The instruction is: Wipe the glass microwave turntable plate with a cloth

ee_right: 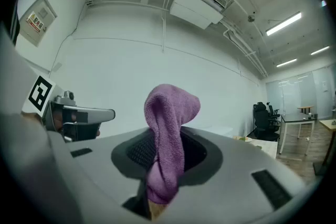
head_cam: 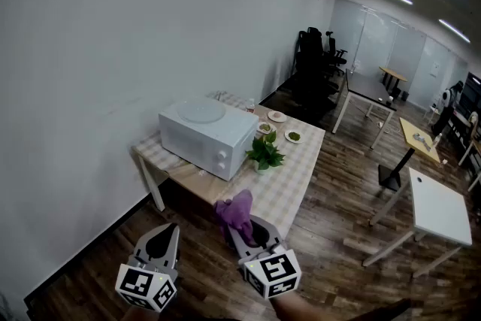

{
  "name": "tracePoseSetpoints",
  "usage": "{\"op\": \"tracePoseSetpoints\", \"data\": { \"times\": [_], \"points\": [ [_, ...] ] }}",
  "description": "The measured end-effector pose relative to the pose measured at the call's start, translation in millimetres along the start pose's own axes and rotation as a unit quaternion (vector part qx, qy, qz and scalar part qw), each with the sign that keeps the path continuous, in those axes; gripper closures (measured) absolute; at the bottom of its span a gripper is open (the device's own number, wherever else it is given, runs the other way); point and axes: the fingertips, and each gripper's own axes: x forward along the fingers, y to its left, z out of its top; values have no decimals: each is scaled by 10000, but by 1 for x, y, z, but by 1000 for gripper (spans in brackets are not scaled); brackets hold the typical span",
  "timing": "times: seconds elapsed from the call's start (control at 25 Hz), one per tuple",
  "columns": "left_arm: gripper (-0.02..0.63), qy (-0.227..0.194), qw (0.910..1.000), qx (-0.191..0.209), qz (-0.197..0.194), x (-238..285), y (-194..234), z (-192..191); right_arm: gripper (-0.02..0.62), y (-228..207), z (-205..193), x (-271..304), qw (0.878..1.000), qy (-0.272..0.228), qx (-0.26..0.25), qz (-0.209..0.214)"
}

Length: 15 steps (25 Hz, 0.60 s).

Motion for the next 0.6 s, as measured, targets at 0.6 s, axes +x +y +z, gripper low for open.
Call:
{"op": "tracePoseSetpoints", "data": {
  "times": [0.6],
  "points": [
    [598,19,10000,-28,-29,-8,1,1,485,-2,9,-1,9998,-198,77,-30]
  ]
}}
